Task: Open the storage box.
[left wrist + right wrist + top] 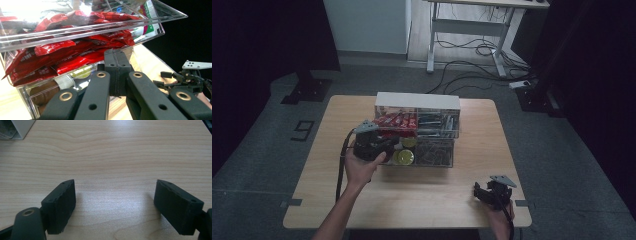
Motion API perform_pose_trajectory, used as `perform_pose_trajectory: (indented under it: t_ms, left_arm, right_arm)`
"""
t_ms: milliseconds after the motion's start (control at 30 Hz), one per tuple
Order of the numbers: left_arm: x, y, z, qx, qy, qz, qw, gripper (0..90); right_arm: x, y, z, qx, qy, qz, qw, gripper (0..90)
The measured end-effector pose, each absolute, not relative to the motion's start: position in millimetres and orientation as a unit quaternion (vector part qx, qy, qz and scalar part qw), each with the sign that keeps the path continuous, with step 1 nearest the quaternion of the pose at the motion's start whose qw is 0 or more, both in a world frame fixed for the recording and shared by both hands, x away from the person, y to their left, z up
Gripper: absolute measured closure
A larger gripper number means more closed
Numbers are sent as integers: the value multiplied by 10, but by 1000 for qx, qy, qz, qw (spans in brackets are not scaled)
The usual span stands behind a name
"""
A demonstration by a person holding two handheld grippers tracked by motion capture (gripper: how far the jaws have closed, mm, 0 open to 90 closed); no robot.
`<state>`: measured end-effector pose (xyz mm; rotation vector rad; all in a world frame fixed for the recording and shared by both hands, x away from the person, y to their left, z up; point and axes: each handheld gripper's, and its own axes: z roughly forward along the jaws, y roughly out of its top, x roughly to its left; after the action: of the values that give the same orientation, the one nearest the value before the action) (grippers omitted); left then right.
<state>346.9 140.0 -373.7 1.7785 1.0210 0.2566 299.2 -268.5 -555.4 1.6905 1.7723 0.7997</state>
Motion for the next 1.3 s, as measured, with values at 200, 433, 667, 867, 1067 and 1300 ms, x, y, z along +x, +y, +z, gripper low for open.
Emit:
perform_pose_trajectory:
  t_ms: [200, 433, 667, 867, 1067, 1300]
  left_arm:
    - [3474, 1406, -3739, 739, 424, 104, 513, 900]
    - [3469, 1395, -3771, 741, 421, 100, 513, 900]
    - [3472, 1358, -3836, 744, 417, 87, 515, 900]
    - [3481, 1342, -3798, 747, 417, 91, 510, 900]
    - [3489, 1362, -3747, 746, 418, 96, 510, 900]
    - [3495, 1379, -3714, 744, 420, 99, 510, 900]
  right_arm:
    - [2992, -2685, -5554, 630, 661, 298, 279, 179]
    - [2992, -2684, -5553, 631, 660, 298, 278, 179]
    - [2989, -2682, -5554, 632, 659, 298, 279, 178]
    - [2985, -2674, -5553, 635, 656, 297, 280, 177]
    - [2985, -2676, -5554, 634, 657, 297, 280, 177]
    - [2985, -2676, -5554, 634, 657, 297, 280, 177]
